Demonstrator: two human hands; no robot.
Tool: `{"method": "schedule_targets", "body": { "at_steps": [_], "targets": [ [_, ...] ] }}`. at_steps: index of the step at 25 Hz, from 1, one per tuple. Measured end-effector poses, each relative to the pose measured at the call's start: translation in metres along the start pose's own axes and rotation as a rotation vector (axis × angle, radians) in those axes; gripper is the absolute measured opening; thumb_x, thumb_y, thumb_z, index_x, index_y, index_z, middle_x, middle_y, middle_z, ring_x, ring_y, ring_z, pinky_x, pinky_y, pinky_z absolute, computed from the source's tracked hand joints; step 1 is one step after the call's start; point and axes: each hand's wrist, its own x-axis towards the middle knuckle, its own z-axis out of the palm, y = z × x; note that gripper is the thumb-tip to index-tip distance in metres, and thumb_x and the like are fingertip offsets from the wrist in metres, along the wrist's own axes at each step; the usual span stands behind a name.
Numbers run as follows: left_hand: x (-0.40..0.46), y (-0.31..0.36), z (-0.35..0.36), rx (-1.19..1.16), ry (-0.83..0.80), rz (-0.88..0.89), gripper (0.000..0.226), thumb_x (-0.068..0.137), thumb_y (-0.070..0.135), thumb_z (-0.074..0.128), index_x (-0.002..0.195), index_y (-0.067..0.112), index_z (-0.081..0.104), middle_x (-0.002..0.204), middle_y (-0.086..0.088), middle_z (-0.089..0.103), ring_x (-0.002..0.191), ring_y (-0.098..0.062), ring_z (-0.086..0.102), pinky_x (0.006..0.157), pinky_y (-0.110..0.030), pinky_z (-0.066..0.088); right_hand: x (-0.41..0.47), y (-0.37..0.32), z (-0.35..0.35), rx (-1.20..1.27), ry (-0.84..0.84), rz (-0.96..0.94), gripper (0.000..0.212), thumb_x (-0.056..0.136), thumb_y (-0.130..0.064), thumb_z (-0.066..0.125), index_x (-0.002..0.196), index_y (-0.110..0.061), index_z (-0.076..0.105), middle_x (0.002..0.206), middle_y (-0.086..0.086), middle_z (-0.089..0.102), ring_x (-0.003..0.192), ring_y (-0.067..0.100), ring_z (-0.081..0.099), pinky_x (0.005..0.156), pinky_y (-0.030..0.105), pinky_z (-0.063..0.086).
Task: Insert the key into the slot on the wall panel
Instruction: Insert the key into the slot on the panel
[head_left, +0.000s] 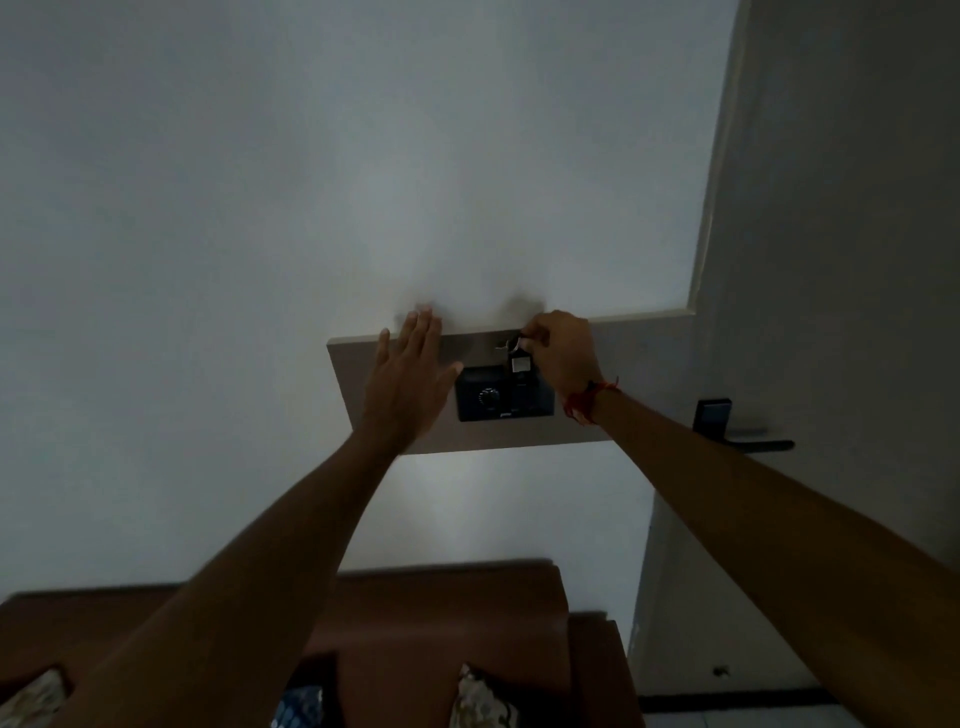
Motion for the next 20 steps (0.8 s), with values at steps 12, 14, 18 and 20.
{"method": "schedule_targets", "body": {
  "at_steps": [12,14,18,20],
  "targets": [
    [0.004,-0.009,0.013,-0.008,0.003,0.045,0.073,0.103,0.05,0.038,0.159,0.009,0.015,0.169,-0.014,0.012,0.157,-0.028,0.009,0.128,-0.054,0.015,-0.008,-0.007,0.008,-0.435,-0.205,-0.068,0.011,0.088,0.0,0.055,0.085,-0.001,0.066,0.094,0.019,0.063,0.085,0.034,0.062,0.067,0.033,0.048],
    [0.004,-0.012,0.014,-0.012,0.001,0.039,0.074,0.103,0.05,0.039,0.16,0.01,0.013,0.17,-0.013,0.011,0.158,-0.027,0.008,0.128,-0.054,0.014,-0.009,-0.01,0.007,-0.534,-0.206,-0.084,0.008,0.084,-0.004,0.056,0.084,-0.001,0.064,0.096,0.019,0.061,0.088,0.035,0.06,0.065,0.033,0.049],
    [0.003,-0.018,0.017,-0.029,-0.003,0.027,0.075,0.103,0.048,0.041,0.16,0.009,0.011,0.17,-0.012,0.009,0.158,-0.026,0.006,0.129,-0.053,0.011,-0.017,-0.019,0.008,-0.62,-0.083,-0.255,0.033,0.075,-0.017,0.065,0.105,-0.006,0.055,0.105,0.017,0.054,0.094,0.032,0.051,0.064,0.04,0.054],
    [0.002,-0.021,0.02,-0.037,-0.003,0.02,0.076,0.103,0.047,0.043,0.16,0.009,0.011,0.17,-0.012,0.009,0.158,-0.026,0.006,0.129,-0.052,0.01,-0.014,-0.024,0.012,-0.717,-0.101,-0.411,0.032,0.076,-0.02,0.065,0.105,-0.009,0.058,0.107,0.017,0.054,0.094,0.032,0.051,0.07,0.044,0.053]
  ]
}}
